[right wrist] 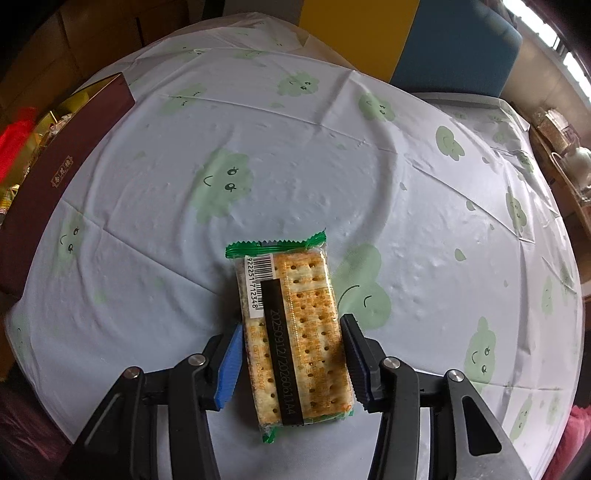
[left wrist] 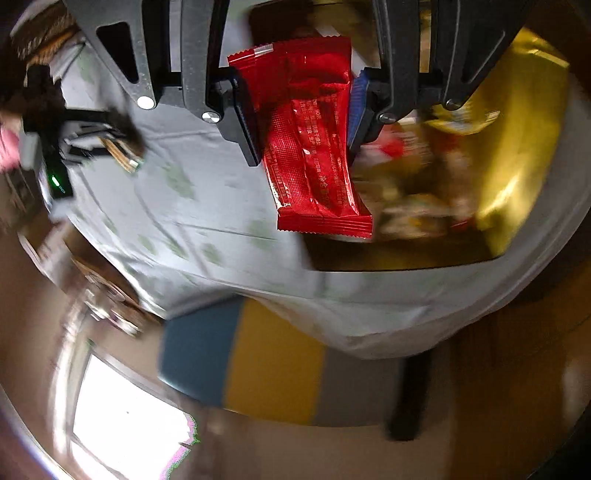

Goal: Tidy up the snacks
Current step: 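Carry the red wrapper into the gold tray and open the left tool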

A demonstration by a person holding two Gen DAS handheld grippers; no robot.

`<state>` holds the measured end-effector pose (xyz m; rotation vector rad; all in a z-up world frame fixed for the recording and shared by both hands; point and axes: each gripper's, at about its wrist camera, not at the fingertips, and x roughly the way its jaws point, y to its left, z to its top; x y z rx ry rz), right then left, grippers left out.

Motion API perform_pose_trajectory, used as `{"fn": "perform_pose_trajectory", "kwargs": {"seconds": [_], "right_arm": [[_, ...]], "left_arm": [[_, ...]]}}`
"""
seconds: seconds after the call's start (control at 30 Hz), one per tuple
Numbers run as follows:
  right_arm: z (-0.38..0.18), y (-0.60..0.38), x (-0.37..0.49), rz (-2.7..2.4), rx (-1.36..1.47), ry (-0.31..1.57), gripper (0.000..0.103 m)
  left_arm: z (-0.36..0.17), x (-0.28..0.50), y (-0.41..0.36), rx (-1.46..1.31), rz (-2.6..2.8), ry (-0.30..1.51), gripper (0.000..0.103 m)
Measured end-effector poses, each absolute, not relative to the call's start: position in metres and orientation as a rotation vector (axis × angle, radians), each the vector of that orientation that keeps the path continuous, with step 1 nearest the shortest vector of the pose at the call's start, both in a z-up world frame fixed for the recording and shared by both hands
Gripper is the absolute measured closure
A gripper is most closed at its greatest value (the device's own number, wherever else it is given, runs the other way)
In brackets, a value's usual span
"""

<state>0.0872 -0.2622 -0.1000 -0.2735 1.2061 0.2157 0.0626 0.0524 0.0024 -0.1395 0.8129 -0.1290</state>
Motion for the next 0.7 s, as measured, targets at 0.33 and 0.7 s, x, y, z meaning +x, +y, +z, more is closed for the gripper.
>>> {"fn": "perform_pose_trajectory", "kwargs": {"seconds": [0.33, 0.7], "right_arm": [[-0.095, -0.261, 0.086, 0.216, -0.284, 1.205, 0.053], [-0.094, -0.261, 0.084, 0.215, -0.29, 1.202, 0.053]], "left_arm": [[-0.009, 0.049, 0.144, -0.348, 0.072, 0.861, 0.06], [-0.041, 0.097, 0.134, -0.338, 0.051, 1.009, 0.06]]}}
